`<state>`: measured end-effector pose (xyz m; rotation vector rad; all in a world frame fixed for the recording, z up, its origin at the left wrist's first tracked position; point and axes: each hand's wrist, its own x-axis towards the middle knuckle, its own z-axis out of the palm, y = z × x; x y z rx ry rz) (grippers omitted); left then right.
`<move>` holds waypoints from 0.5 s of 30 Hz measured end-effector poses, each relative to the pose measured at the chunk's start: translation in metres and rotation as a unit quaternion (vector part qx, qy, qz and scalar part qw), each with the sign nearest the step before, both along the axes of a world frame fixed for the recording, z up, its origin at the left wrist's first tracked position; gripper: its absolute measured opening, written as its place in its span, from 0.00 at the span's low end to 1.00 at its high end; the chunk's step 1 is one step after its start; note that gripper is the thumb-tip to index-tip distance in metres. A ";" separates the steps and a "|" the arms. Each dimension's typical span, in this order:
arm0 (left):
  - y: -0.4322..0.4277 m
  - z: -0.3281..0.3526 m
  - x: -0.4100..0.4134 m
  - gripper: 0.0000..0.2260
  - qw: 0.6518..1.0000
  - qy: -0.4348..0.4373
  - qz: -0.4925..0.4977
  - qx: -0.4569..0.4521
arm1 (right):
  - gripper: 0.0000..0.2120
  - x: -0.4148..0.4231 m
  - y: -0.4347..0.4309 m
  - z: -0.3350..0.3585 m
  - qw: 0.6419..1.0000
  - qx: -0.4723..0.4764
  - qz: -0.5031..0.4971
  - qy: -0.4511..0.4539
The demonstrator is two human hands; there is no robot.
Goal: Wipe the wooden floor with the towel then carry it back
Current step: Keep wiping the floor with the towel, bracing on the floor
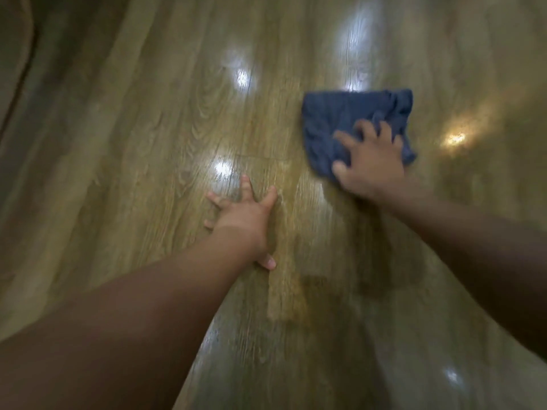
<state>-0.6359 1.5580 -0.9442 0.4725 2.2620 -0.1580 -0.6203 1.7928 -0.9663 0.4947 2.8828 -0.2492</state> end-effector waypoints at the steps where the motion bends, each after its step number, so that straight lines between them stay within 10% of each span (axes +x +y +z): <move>1: -0.001 0.000 0.000 0.65 1.000 -0.005 0.000 0.002 | 0.31 0.047 -0.018 0.002 1.000 -0.015 0.022 0.005; 5: 0.002 0.004 -0.001 0.64 1.000 -0.014 0.000 0.000 | 0.30 0.149 -0.053 0.008 0.987 -0.077 0.131 -0.048; 15: -0.001 0.005 -0.001 0.63 1.000 -0.017 0.003 0.003 | 0.40 -0.130 0.038 0.011 0.995 0.002 -0.011 -0.101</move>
